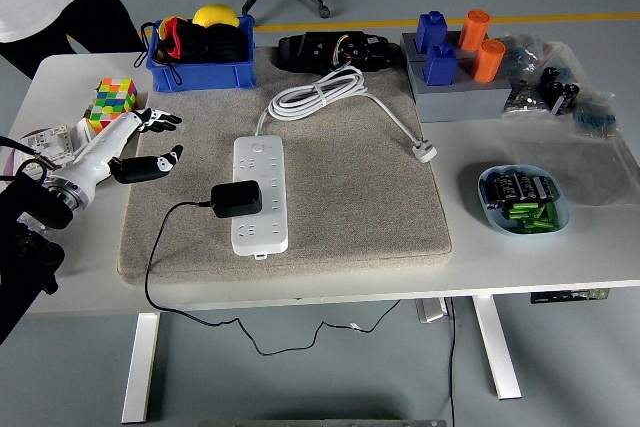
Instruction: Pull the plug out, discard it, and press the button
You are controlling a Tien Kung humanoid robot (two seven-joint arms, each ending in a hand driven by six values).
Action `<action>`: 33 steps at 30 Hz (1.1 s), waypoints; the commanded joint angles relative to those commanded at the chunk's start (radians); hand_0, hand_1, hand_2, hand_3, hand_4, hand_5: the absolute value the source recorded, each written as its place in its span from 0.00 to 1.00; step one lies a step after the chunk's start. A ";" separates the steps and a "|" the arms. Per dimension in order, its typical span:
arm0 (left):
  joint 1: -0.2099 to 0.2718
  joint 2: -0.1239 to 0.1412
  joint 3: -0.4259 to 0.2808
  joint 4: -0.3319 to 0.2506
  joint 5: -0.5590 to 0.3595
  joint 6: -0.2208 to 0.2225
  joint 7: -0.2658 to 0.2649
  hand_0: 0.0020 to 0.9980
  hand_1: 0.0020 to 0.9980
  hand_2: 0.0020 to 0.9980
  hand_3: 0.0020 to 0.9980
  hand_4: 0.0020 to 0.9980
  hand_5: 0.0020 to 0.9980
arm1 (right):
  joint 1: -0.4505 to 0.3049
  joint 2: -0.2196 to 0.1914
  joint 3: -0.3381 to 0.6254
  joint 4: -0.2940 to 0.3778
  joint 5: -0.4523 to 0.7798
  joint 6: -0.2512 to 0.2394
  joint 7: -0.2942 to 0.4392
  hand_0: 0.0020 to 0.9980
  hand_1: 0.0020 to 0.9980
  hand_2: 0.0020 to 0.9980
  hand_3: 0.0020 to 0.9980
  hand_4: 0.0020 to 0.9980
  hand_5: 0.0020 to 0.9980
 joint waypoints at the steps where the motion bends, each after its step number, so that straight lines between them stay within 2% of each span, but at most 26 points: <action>1: -0.001 0.002 0.005 -0.006 0.000 -0.003 -0.001 0.86 0.84 0.78 0.79 0.92 0.22 | 0.000 0.000 0.000 0.000 0.000 0.000 0.000 0.75 0.67 0.66 0.62 0.66 0.52; 6: -0.008 0.006 0.054 -0.031 0.004 -0.021 -0.011 0.86 0.84 0.78 0.79 0.92 0.22 | 0.001 0.002 0.003 0.000 -0.002 0.000 0.001 0.75 0.67 0.66 0.62 0.66 0.52; 7: -0.011 0.006 0.066 -0.032 0.003 -0.023 -0.012 0.86 0.84 0.77 0.79 0.98 0.23 | 0.001 0.002 0.002 0.001 -0.001 0.000 0.001 0.75 0.67 0.66 0.62 0.66 0.52; 9: -0.017 0.005 0.089 -0.032 0.001 -0.026 -0.013 0.86 0.84 0.77 0.79 0.98 0.23 | 0.002 0.002 0.000 0.001 0.001 0.000 0.002 0.75 0.67 0.66 0.62 0.66 0.52; 16: -0.054 -0.011 0.176 -0.018 -0.009 -0.029 -0.012 0.86 0.84 0.77 0.80 0.99 0.24 | 0.001 0.000 -0.006 0.001 0.006 0.000 0.002 0.75 0.67 0.66 0.62 0.66 0.52; 18: -0.066 -0.018 0.198 -0.006 -0.002 -0.025 -0.010 0.86 0.84 0.77 0.80 0.99 0.24 | 0.000 -0.001 -0.007 0.001 0.007 0.000 0.002 0.75 0.67 0.66 0.62 0.66 0.52; 19: -0.071 -0.020 0.206 0.001 0.003 -0.024 -0.010 0.86 0.80 0.71 0.76 1.00 0.22 | 0.000 -0.001 -0.007 0.001 0.007 0.000 0.001 0.75 0.67 0.66 0.62 0.66 0.52; 24: -0.099 -0.023 0.255 0.046 0.038 -0.003 -0.024 0.86 0.80 0.71 0.76 1.00 0.22 | -0.001 -0.001 -0.011 0.000 0.010 0.000 0.001 0.75 0.67 0.66 0.62 0.66 0.52; 25: -0.109 -0.021 0.272 0.058 0.050 0.001 -0.024 0.84 0.73 0.66 0.72 0.96 0.10 | -0.001 -0.001 -0.012 0.000 0.011 0.001 0.001 0.75 0.67 0.66 0.62 0.66 0.52; 30: -0.138 -0.012 0.319 0.088 0.056 0.017 -0.025 0.84 0.73 0.66 0.72 0.96 0.10 | 0.000 -0.001 -0.012 0.000 0.013 0.000 0.002 0.75 0.67 0.66 0.62 0.66 0.52; 31: -0.140 -0.013 0.323 0.092 0.057 0.019 -0.024 0.76 0.63 0.57 0.67 0.90 0.02 | 0.000 -0.001 -0.012 0.000 0.013 -0.001 0.002 0.75 0.67 0.66 0.62 0.66 0.52; 33: -0.144 -0.016 0.331 0.100 0.057 0.022 -0.022 0.76 0.63 0.57 0.67 0.90 0.02 | 0.000 -0.001 -0.013 0.000 0.014 0.000 0.002 0.75 0.67 0.66 0.62 0.66 0.52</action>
